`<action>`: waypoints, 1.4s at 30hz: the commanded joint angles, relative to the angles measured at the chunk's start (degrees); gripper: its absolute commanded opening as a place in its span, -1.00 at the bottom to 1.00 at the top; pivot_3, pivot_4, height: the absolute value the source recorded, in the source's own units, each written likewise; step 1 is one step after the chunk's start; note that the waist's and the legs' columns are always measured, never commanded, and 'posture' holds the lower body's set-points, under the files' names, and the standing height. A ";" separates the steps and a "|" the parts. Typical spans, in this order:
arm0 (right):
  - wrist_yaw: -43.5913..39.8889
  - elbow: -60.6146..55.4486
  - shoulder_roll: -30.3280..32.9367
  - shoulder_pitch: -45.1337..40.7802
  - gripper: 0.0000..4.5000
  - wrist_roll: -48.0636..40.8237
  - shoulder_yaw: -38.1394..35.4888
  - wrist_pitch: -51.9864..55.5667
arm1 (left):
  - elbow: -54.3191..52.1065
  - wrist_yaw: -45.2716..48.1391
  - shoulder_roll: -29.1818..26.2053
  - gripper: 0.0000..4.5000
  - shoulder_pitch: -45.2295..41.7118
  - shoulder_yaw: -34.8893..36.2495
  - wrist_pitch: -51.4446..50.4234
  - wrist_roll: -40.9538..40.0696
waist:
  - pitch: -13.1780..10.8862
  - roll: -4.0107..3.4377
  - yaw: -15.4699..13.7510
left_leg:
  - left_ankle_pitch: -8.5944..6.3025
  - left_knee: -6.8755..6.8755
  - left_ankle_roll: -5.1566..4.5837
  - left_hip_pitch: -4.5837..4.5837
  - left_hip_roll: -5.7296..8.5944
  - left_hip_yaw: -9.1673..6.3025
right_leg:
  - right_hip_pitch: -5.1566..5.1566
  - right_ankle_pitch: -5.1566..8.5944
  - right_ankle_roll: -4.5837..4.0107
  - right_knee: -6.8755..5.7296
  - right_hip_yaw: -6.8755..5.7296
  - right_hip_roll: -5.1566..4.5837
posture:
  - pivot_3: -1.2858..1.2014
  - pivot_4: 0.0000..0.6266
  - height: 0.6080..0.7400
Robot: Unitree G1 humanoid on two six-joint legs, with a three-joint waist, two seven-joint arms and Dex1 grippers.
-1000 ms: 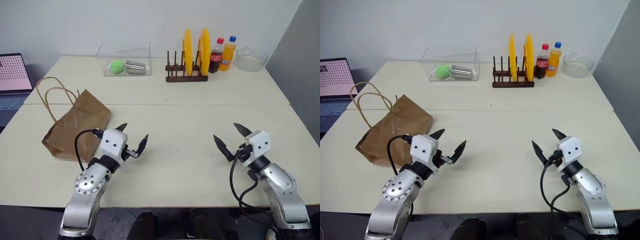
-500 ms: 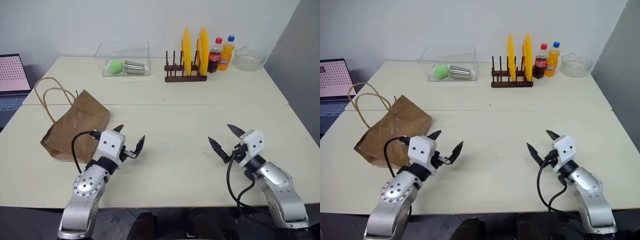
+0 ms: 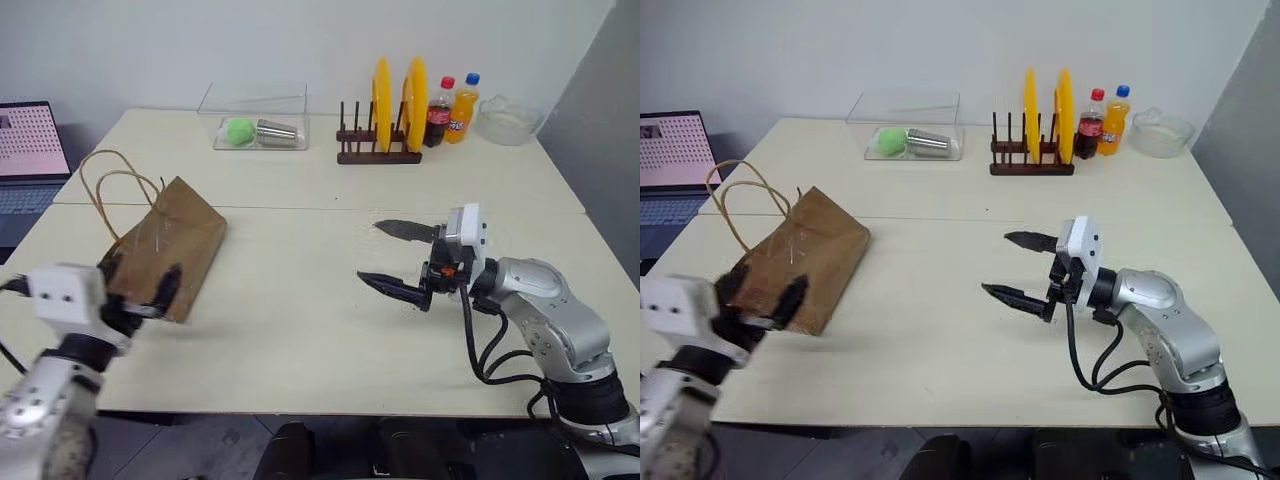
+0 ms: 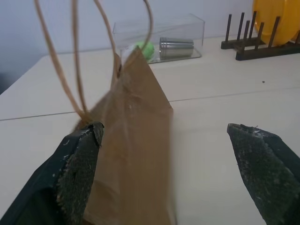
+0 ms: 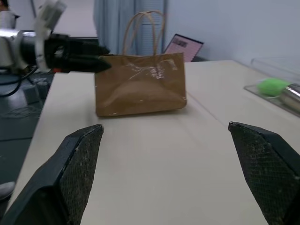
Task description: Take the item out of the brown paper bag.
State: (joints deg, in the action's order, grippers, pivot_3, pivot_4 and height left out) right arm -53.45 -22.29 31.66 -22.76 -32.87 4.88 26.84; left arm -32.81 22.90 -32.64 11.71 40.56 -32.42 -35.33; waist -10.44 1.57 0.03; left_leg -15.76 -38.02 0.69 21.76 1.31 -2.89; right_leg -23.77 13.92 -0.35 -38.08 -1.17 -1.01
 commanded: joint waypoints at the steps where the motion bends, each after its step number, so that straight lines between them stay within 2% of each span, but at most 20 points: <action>1: -2.84 -0.94 0.77 -2.23 1.00 -1.57 -0.21 -0.20 | 2.70 2.93 -4.24 0.99 -0.50 6.20 -3.13 -5.68 | 0.00 0.00 0.07 | -0.01 0.00 -0.01 0.00 0.00 0.02 | 0.02 -0.01 0.02 0.05 0.02 -0.02 | 0.03 -0.52 1.00; 7: -3.56 -1.21 0.25 -3.84 1.00 -0.73 0.24 -0.68 | 11.54 8.53 -12.87 0.99 -3.57 7.76 -9.19 -11.41 | -0.01 -0.01 0.09 | -0.02 0.04 -0.02 -0.01 0.00 -0.01 | 0.02 -0.01 0.02 0.09 0.02 -0.03 | 0.03 -0.52 1.00; 13: -2.69 -3.66 0.80 -3.80 1.00 -0.72 0.29 0.11 | 21.72 12.89 -20.47 0.99 -11.61 3.54 -10.96 -10.57 | -0.02 -0.03 0.00 | -0.02 0.04 -0.02 0.01 0.00 0.00 | 0.02 -0.01 0.01 0.12 0.02 -0.05 | 0.03 -0.52 1.00; 17: -1.98 -5.34 1.45 -3.45 1.00 -0.92 0.07 1.00 | 31.65 16.70 -24.63 0.99 -18.34 -1.95 -8.00 -6.34 | -0.03 -0.04 0.06 | -0.02 0.07 -0.02 0.02 0.00 -0.01 | -0.02 -0.01 0.01 0.10 0.00 -0.05 | 0.03 -0.52 1.00; 24: -1.35 -7.22 2.94 -2.69 1.00 -0.83 -0.24 2.18 | 44.49 22.33 -27.58 0.99 -29.56 -8.52 -3.09 -1.11 | -0.04 -0.01 0.10 | -0.02 0.10 -0.01 0.13 0.00 0.03 | -0.17 -0.03 -0.01 0.07 0.05 -0.06 | 0.03 -0.52 1.00; 31: -0.78 -8.35 3.63 -2.44 1.00 -1.32 -0.52 3.17 | 55.84 27.99 -28.20 0.99 -38.35 -13.23 0.49 2.59 | -0.05 -0.01 0.11 | -0.02 0.10 -0.01 0.20 0.00 0.06 | -0.26 -0.05 -0.03 0.06 0.07 -0.06 | 0.03 -0.52 1.00; 34: -0.66 -8.57 3.87 -2.40 1.00 -1.32 -0.59 3.58 | 60.13 29.41 -28.27 0.74 -42.35 -15.16 1.90 4.31 | -0.05 0.01 0.10 | -0.02 0.09 -0.01 0.22 0.00 0.06 | -0.27 -0.05 -0.03 0.05 0.06 -0.06 | 0.03 -0.52 1.00; 42: -0.11 -9.42 4.32 -2.17 1.00 -1.37 -0.88 4.60 | 68.06 32.93 -28.45 -0.38 -51.51 -19.38 5.97 8.92 | -0.05 0.02 0.11 | -0.02 0.08 -0.01 0.24 0.00 0.08 | -0.29 -0.06 -0.01 0.02 0.06 -0.06 | 0.03 -0.52 1.00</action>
State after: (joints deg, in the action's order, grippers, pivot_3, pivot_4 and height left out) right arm -53.94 -29.22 35.48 -24.95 -32.87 5.61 31.36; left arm 34.69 54.78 -59.31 -37.61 21.41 -28.12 -27.36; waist -10.49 1.59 0.15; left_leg -15.78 -37.94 0.67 22.00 1.32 -2.81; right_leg -24.05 13.85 -0.36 -38.06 -1.11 -1.07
